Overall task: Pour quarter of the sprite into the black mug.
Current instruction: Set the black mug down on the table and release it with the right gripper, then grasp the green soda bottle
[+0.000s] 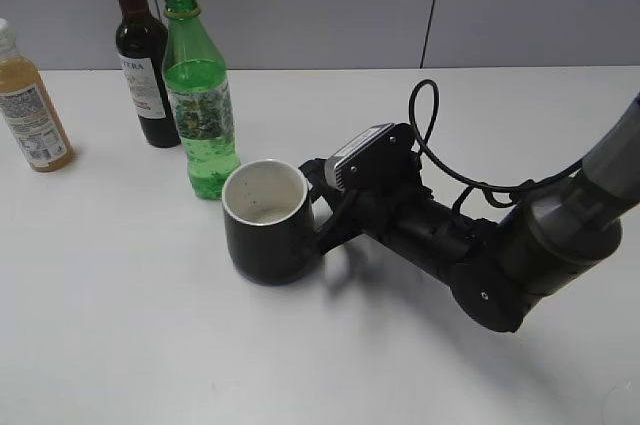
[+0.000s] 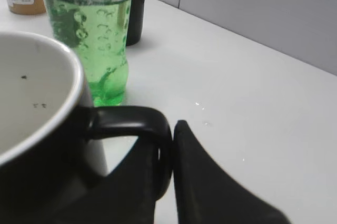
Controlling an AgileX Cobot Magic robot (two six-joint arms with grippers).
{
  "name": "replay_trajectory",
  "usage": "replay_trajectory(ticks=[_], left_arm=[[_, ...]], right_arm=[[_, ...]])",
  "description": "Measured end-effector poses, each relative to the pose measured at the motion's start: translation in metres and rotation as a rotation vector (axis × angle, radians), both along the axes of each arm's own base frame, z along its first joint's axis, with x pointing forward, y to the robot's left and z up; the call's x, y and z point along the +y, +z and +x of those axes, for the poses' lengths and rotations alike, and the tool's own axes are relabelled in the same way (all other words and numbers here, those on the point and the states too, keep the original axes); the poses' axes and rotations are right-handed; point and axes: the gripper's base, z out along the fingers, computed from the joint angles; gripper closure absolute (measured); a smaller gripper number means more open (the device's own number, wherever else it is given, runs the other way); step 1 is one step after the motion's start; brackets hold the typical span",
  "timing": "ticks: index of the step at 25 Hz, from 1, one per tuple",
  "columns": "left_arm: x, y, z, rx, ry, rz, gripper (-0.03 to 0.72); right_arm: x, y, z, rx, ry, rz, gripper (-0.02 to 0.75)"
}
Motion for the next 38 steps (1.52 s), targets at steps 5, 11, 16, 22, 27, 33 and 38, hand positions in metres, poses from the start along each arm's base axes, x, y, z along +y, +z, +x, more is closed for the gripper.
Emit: replay_trajectory(ticks=[5,11,16,22,27,33,38], left_arm=[[0.000,0.000,0.000,0.000,0.000,0.000,0.126],[0.000,0.000,0.000,0.000,0.000,0.000,0.126],[0.000,0.000,0.000,0.000,0.000,0.000,0.126],[0.000,0.000,0.000,0.000,0.000,0.000,0.126],[0.000,0.000,0.000,0.000,0.000,0.000,0.126],[0.000,0.000,0.000,0.000,0.000,0.000,0.126],[0.000,0.000,0.000,0.000,0.000,0.000,0.126]], right_arm=[[0.000,-0.005,0.000,0.010,-0.001,0.001,0.697],[-0.001,-0.005,-0.001,0.012,-0.006,0.020,0.536],[-0.012,-0.007,-0.015,0.048,-0.021,0.008,0.246],[-0.043,-0.011,-0.043,0.142,-0.114,-0.045,0.211],[-0.056,0.002,-0.048,0.139,-0.155,-0.031,0.206],[-0.093,0.036,-0.023,0.057,-0.330,0.057,0.206],[-0.131,0.060,-0.003,0.096,-0.480,0.010,0.206]])
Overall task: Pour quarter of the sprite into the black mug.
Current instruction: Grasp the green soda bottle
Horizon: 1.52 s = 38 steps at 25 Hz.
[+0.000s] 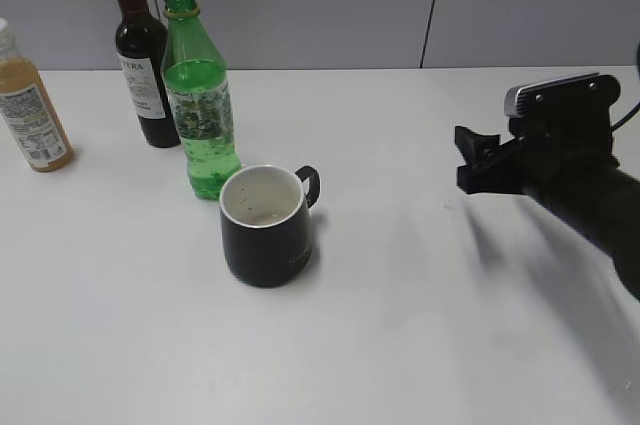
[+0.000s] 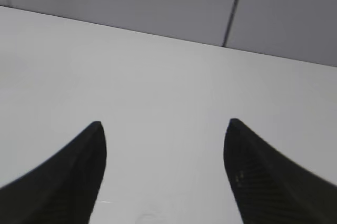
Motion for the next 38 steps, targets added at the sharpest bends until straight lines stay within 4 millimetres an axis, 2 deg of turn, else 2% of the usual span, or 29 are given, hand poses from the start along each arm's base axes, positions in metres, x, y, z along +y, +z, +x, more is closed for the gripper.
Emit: replay_trajectory(ticks=[4,10,12,16,19,23,26,29,32,38], left_arm=[[0.000,0.000,0.000,0.000,0.000,0.000,0.126],[0.000,0.000,0.000,0.000,0.000,0.000,0.126],[0.000,0.000,0.000,0.000,0.000,0.000,0.126],[0.000,0.000,0.000,0.000,0.000,0.000,0.126],[0.000,0.000,0.000,0.000,0.000,0.000,0.126],[0.000,0.000,0.000,0.000,0.000,0.000,0.126],[0.000,0.000,0.000,0.000,0.000,0.000,0.126],[0.000,0.000,0.000,0.000,0.000,0.000,0.126],[0.000,0.000,0.000,0.000,0.000,0.000,0.126],[0.000,0.000,0.000,0.000,0.000,0.000,0.126]], right_arm=[[-0.019,0.020,0.021,0.122,-0.097,-0.079,0.206],[-0.048,0.047,0.059,0.394,-0.162,-0.064,0.206],[-0.062,0.065,0.073,0.451,-0.183,-0.048,0.206],[-0.088,0.090,0.090,0.638,-0.200,-0.039,0.206],[-0.102,0.093,0.093,0.832,-0.204,-0.132,0.206],[-0.113,0.101,0.088,1.019,-0.221,-0.273,0.206],[-0.115,0.109,0.081,1.131,-0.228,-0.298,0.206],[-0.114,0.109,0.069,1.211,-0.238,-0.290,0.205],[-0.112,0.115,0.047,1.227,-0.238,-0.273,0.206],[-0.108,0.119,-0.016,1.254,-0.229,-0.246,0.206]])
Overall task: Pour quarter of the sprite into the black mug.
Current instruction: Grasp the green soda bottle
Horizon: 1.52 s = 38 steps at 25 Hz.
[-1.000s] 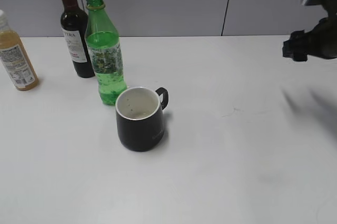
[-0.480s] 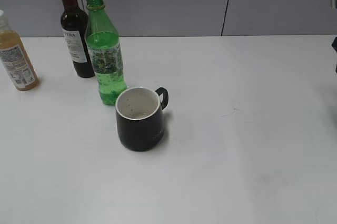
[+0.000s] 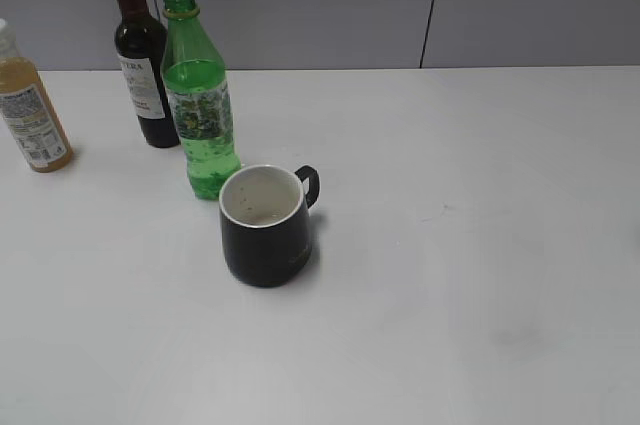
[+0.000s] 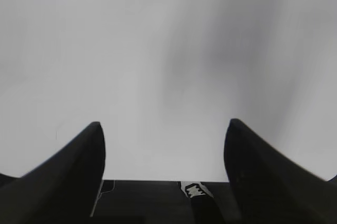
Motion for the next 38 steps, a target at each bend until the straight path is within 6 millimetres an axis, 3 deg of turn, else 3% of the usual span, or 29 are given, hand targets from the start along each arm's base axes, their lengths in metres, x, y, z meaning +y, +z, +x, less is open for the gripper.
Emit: replay_trajectory(ticks=[6,13,23,38], left_arm=[[0.000,0.000,0.000,0.000,0.000,0.000,0.126],[0.000,0.000,0.000,0.000,0.000,0.000,0.126],[0.000,0.000,0.000,0.000,0.000,0.000,0.126],[0.000,0.000,0.000,0.000,-0.002,-0.004,0.126]], right_arm=[[0.011,-0.001,-0.064,-0.097,-0.035,0.093,0.206],[0.014,0.001,-0.121,-0.260,-0.006,0.097,0.206],[0.017,-0.007,-0.182,-0.532,0.005,0.094,0.206],[0.022,0.015,-0.254,-1.031,0.034,0.105,0.205]])
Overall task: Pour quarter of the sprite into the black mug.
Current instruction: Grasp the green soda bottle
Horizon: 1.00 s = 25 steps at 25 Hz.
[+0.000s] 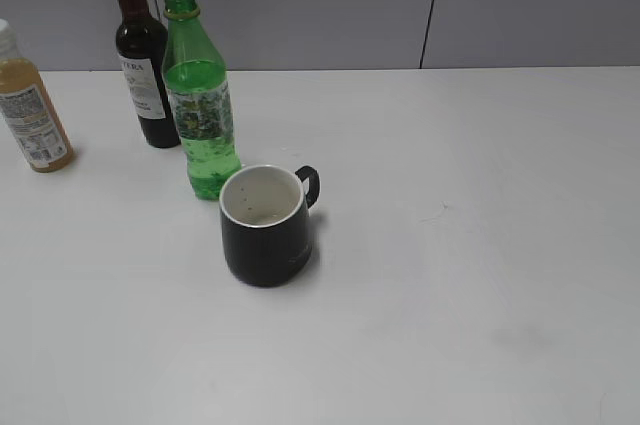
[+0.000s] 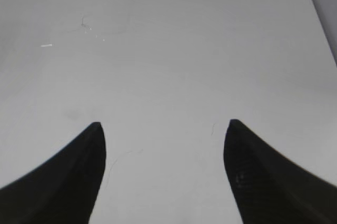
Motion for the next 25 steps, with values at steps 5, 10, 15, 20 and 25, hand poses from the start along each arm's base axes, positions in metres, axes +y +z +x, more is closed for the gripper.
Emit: replay_trajectory(ticks=[5,10,15,20,25], left_arm=[[0.000,0.000,0.000,-0.001,-0.001,-0.001,0.126],[0.000,0.000,0.000,-0.001,-0.001,-0.001,0.126],[-0.001,0.007,0.000,-0.052,-0.009,-0.018,0.126],[-0.002,0.023,0.009,-0.194,-0.025,-0.003,0.126],[-0.001,0.036,0.044,-0.217,-0.011,0.015,0.126]], right_arm=[[0.000,0.000,-0.010,-0.071,0.000,-0.003,0.205],[0.000,0.000,-0.010,-0.071,0.000,-0.003,0.205],[0.000,0.000,-0.010,-0.071,0.000,-0.004,0.205],[0.000,0.000,-0.010,-0.071,0.000,-0.004,0.205],[0.000,0.000,-0.010,-0.071,0.000,-0.004,0.205]])
